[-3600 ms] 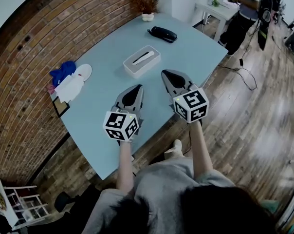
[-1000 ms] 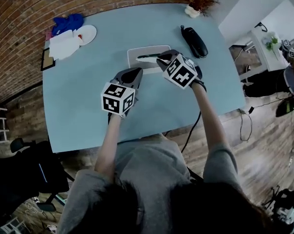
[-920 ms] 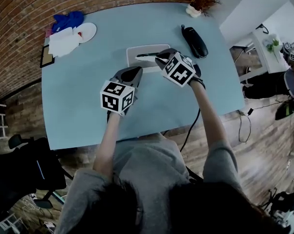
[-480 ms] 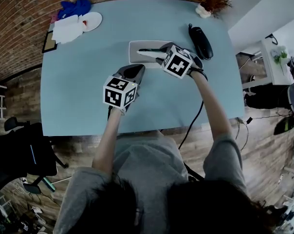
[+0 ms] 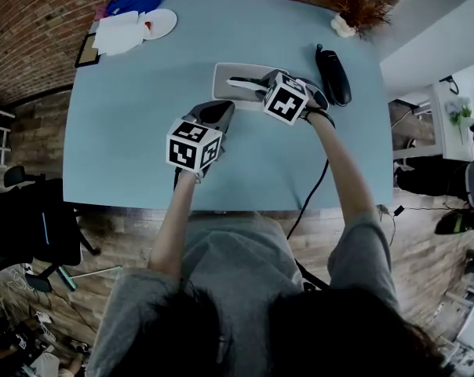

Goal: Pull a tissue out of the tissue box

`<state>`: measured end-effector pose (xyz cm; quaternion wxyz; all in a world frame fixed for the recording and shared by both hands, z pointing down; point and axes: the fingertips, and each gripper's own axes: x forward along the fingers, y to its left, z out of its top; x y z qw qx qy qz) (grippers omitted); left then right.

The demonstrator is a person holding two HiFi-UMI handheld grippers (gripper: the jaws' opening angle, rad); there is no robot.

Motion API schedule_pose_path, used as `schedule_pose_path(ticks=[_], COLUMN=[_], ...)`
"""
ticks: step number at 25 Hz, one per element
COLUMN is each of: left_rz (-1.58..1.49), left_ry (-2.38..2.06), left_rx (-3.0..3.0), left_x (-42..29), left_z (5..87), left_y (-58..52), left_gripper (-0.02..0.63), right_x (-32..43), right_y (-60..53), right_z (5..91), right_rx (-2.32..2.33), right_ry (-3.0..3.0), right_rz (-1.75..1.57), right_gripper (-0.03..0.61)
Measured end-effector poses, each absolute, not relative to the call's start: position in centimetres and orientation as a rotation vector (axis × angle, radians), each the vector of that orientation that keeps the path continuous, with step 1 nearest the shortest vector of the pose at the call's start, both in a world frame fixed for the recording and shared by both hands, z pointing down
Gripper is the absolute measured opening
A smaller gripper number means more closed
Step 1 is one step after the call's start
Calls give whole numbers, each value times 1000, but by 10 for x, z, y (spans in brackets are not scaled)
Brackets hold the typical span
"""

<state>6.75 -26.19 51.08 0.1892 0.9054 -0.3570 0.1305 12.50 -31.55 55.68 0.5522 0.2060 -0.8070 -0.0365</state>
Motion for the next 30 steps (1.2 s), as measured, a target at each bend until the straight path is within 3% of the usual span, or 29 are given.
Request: schedule_pose_path(ticks=[5, 30], left_rz=[358, 327], left_ry=[-1028, -1087], left_rx=[2533, 2518], left_x=[71, 67], left_z=[513, 507], left_y=[-262, -265], left_gripper=[3, 3], right_x=[127, 134], right_y=[-321, -328], right_z=[554, 530], right_rx=[478, 485], right_ry=[-1924, -2047], right_rz=[-101, 32], right_gripper=[5, 3])
